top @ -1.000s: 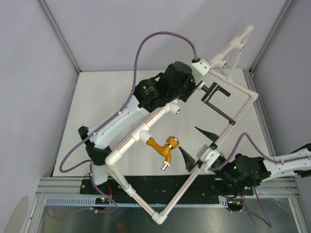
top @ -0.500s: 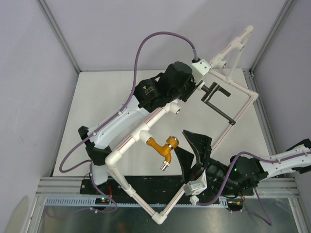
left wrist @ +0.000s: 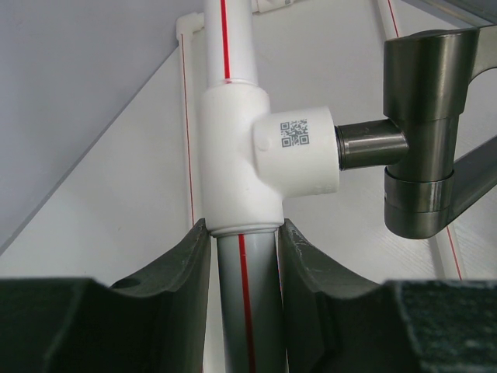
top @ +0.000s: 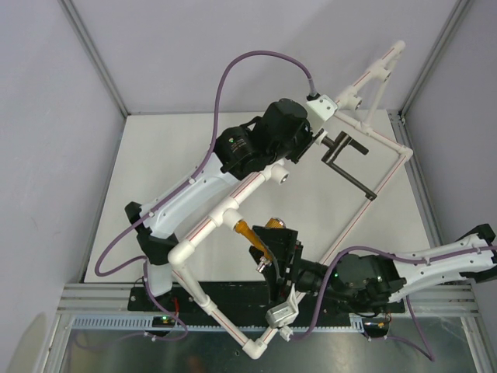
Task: Install the water faucets
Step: Screw the water faucet onto the adaptor.
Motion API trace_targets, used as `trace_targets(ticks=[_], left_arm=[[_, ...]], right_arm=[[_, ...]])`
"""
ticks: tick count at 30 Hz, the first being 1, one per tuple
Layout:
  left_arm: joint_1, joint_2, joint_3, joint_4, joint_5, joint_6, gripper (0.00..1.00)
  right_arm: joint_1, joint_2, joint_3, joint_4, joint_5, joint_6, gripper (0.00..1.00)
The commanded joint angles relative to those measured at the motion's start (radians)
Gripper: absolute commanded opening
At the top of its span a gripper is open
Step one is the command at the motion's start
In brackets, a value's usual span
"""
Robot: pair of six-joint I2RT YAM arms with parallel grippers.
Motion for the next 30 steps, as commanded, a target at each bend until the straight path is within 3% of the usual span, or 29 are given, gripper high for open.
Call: trace_targets(ticks=[1, 4, 6, 7, 10, 12, 18, 25, 30], left_arm=[[0.046, 0.174, -0.14, -0.31, -0.06, 0.055, 0.09], [0.046, 0.174, -0.141, -0.31, -0.06, 0.056, 0.09], [0.046, 0.175, -0.141, -0.311, -0.06, 0.057, 0.09], [0.046, 0.175, -0.14, -0.311, -0.059, 0.058, 0.09], [0.045, 0.178, -0.137, -0.311, -0.059, 0.061, 0.09], [0.046, 0.179, -0.134, -0.311, -0.059, 0.063, 0.09], [0.047, 0.176, -0.136, -0.31, -0.06, 0.063, 0.09], [0.046, 0.179, -0.13, -0.31, -0.064, 0.063, 0.09], [0.046, 0.182, -0.12, -0.311, -0.064, 0.061, 0.08]], right_arm=[[-0.027, 0.031, 0.046, 0.018, -0.081, 0.053, 0.86], [-0.042, 0.044, 0.047, 0.013, -0.079, 0.084, 0.75], [-0.048, 0.046, 0.047, 0.009, -0.071, 0.103, 0.63], [-0.051, 0.047, 0.047, 0.008, -0.067, 0.119, 0.54], [-0.055, 0.055, 0.042, 0.043, -0.034, 0.171, 0.14], [-0.055, 0.068, 0.038, 0.068, 0.003, 0.215, 0.03], [-0.045, 0.103, -0.011, 0.279, 0.119, 0.522, 0.0], [-0.078, 0.071, -0.059, 0.449, 0.104, 1.297, 0.0], [-0.088, 0.065, -0.091, 0.557, 0.164, 1.728, 0.0]])
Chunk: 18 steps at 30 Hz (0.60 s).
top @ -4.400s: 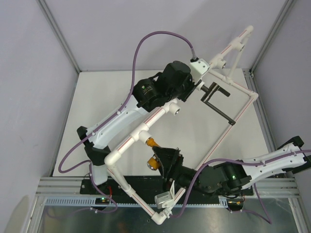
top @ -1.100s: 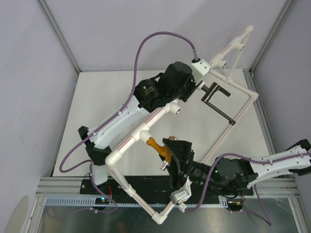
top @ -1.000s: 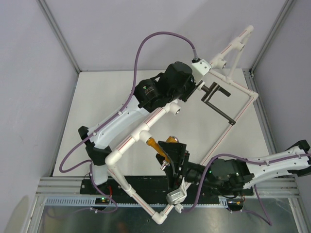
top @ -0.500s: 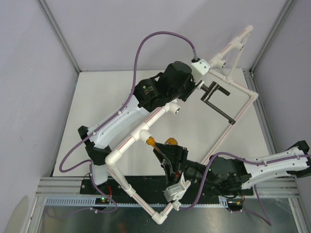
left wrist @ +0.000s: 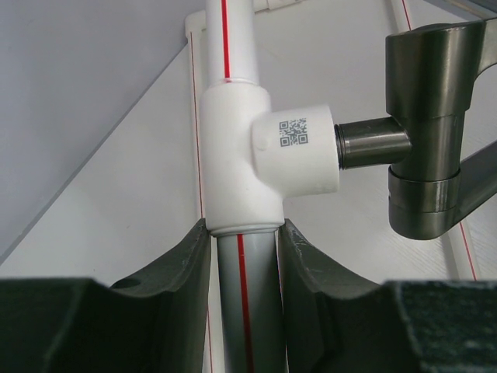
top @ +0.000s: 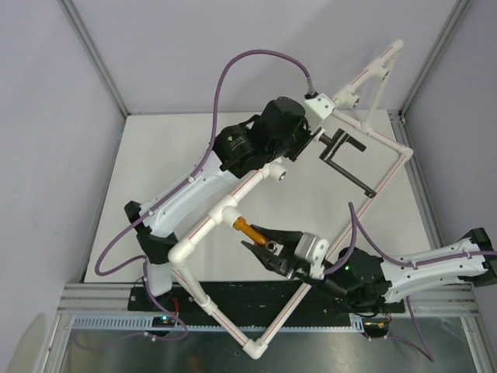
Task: Install the water faucets
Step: Screw the water faucet onto the adaptor.
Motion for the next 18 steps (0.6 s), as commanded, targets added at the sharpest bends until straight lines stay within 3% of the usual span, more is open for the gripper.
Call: trace_targets(ticks=[1, 9, 12, 14, 18], left_arm=[[0.033, 0.183, -0.114, -0.313, -0.059, 0.044, 0.08], [0.03, 0.174, -0.114, -0.313, -0.053, 0.039, 0.08], [0.028, 0.169, -0.116, -0.313, -0.055, 0.038, 0.08], [0.027, 0.164, -0.121, -0.313, -0.057, 0.039, 0.08], [0.025, 0.164, -0.122, -0.313, -0.06, 0.039, 0.08]], right_arm=[[-0.025, -0.011, -0.018, 0.118, 0.101, 0.836, 0.0], [-0.032, -0.07, -0.021, 0.067, 0.259, 1.569, 0.0], [-0.041, -0.097, -0.031, -0.028, 0.294, 1.943, 0.0], [-0.043, -0.109, -0.034, -0.025, 0.296, 2.032, 0.0], [-0.051, -0.145, -0.044, -0.025, 0.315, 2.029, 0.03]])
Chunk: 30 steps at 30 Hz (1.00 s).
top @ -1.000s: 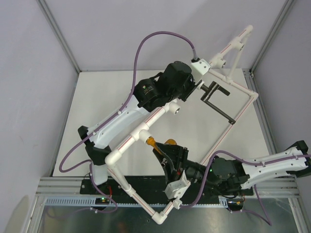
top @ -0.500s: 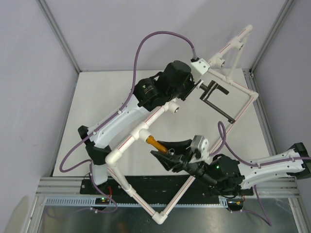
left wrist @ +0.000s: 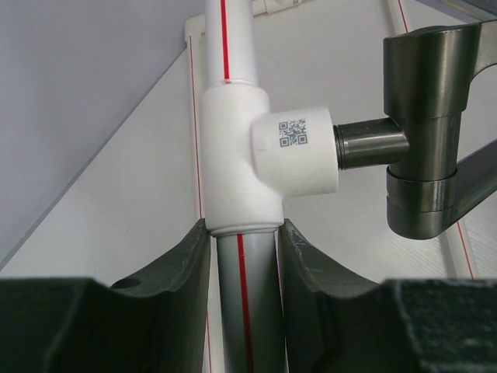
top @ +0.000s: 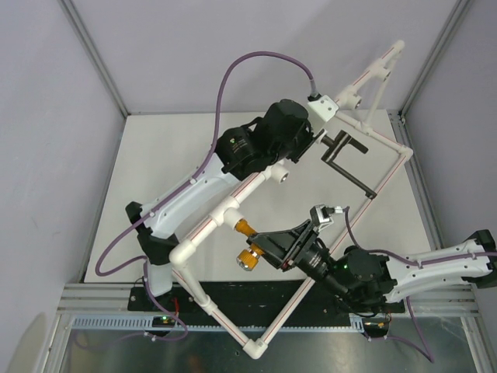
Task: Install the water faucets
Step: Screw the water faucet onto the adaptor.
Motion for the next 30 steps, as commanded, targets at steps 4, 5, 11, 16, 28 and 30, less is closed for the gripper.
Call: trace_targets(ticks=[4, 5, 11, 16, 28, 30], left_arm=[[0.037, 0.163, -0.122, -0.321, -0.049, 0.035, 0.08], [0.036, 0.163, -0.122, -0.321, -0.049, 0.036, 0.08], [0.036, 0.167, -0.126, -0.321, -0.043, 0.036, 0.07], [0.037, 0.164, -0.134, -0.321, -0.057, 0.041, 0.07], [0.037, 0.166, -0.133, -0.322, -0.058, 0.045, 0.07], [0.037, 0.169, -0.134, -0.321, -0.059, 0.045, 0.07]], right_arm=[[-0.033, -0.131, -0.04, 0.055, 0.132, 0.225, 0.26], [-0.034, -0.14, -0.052, 0.063, 0.13, 0.188, 0.33], [-0.034, -0.193, -0.122, 0.08, 0.124, 0.03, 0.74], [-0.036, -0.271, -0.18, 0.067, 0.157, -0.084, 0.86], [-0.037, -0.468, -0.118, -0.302, -0.068, -1.354, 0.82], [-0.034, -0.442, -0.074, -0.468, -0.239, -1.565, 0.92]])
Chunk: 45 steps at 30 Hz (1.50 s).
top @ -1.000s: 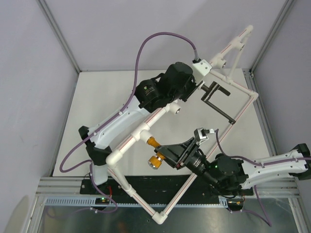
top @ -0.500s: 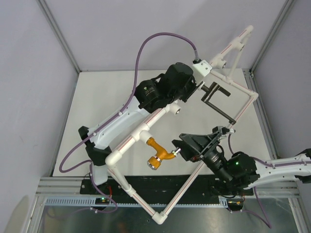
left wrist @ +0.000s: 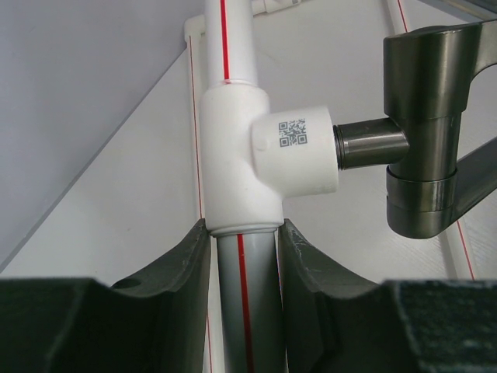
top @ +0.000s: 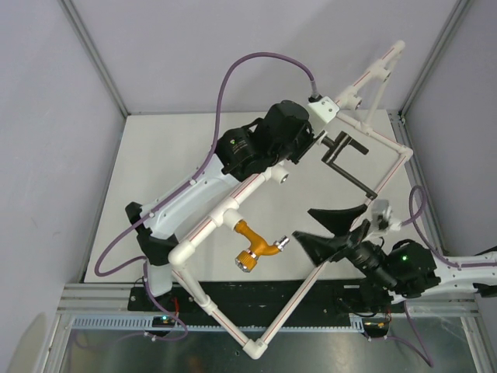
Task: Install the water faucets
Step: Screw the water faucet onto the adaptor.
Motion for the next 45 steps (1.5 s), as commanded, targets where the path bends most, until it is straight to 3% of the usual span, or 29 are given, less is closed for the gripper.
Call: trace_targets(ticks=[1, 4, 9, 11, 17, 26, 30, 35, 39, 41, 45], left_arm=[[0.047, 0.172, -0.131, -0.319, -0.051, 0.043, 0.07], [0.047, 0.173, -0.135, -0.319, -0.052, 0.043, 0.07], [0.048, 0.163, -0.148, -0.318, -0.055, 0.046, 0.07], [0.048, 0.162, -0.149, -0.317, -0.055, 0.046, 0.07], [0.048, 0.167, -0.146, -0.319, -0.054, 0.045, 0.07], [0.048, 0.164, -0.148, -0.317, -0.053, 0.046, 0.07], [0.048, 0.166, -0.145, -0.317, -0.052, 0.045, 0.07], [0.048, 0.161, -0.145, -0.318, -0.052, 0.045, 0.07], [0.048, 0.158, -0.153, -0.317, -0.051, 0.046, 0.07], [0.048, 0.158, -0.154, -0.318, -0.05, 0.045, 0.07], [0.048, 0.16, -0.152, -0.319, -0.049, 0.044, 0.07]], right_arm=[[0.003, 0.06, 0.102, -0.341, -0.283, -0.647, 0.96], [0.025, 0.145, 0.132, -0.308, -0.236, -0.879, 0.99], [0.104, 0.24, 0.147, -0.09, -0.198, -1.301, 0.99], [0.12, 0.28, 0.183, -0.112, -0.199, -1.423, 0.99], [0.127, 0.371, 0.27, -0.073, -0.211, -1.538, 0.99], [0.138, 0.479, 0.389, -0.216, -0.218, -1.588, 0.99], [0.147, 0.542, 0.423, -0.28, -0.223, -1.575, 0.94], [0.153, 0.604, 0.439, -0.294, -0.216, -1.561, 0.83], [0.165, 0.624, 0.44, -0.278, -0.203, -1.559, 0.64], [0.173, 0.632, 0.441, -0.278, -0.186, -1.56, 0.52], [0.183, 0.658, 0.436, -0.231, -0.116, -1.534, 0.09]])
